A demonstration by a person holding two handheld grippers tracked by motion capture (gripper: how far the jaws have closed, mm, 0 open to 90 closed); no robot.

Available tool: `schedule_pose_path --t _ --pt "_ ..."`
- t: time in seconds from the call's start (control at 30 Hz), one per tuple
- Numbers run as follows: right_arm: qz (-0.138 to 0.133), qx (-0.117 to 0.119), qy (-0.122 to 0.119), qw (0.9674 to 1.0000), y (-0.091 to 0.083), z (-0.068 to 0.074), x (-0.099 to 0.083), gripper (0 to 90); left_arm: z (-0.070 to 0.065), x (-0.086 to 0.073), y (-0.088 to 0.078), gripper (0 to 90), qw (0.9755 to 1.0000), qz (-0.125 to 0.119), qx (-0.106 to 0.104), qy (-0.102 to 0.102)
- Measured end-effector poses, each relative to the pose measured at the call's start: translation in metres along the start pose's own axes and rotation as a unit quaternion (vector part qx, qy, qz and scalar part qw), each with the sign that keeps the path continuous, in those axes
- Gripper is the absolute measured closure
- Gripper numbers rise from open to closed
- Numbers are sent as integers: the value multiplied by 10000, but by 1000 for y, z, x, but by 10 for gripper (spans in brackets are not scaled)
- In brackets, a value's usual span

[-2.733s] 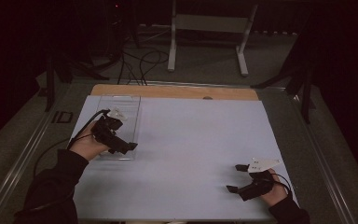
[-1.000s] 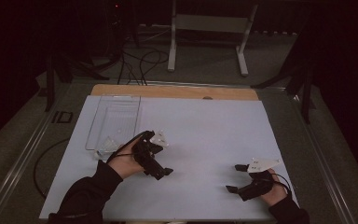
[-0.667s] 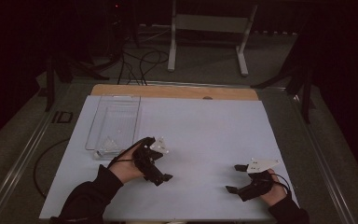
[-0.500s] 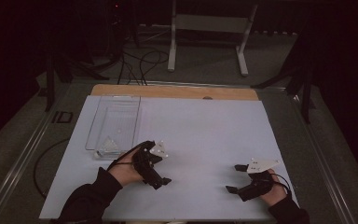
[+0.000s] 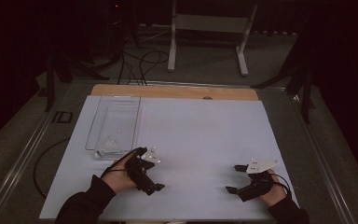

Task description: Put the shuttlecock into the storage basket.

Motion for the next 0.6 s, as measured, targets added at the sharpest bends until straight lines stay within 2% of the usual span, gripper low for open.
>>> schedule_pose_path --t 0.27,0.6 --pt "21 5 0 10000 0 1 -1 93 -2 -17 -6 0 9998 -114 36 -160" --pt "30 -17 -2 10000 0 0 -1 93 3 -41 -18 0 9990 -173 172 -384"
Point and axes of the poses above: each handheld gripper's, and its own axes: y roughly forward along the jaws, x roughly out of its top, z roughly to its left, the point moved 10 cm from there along y, roughly forward along the jaws, and after that the axes turned 7 degrees about -x, right-handed, at the moved point
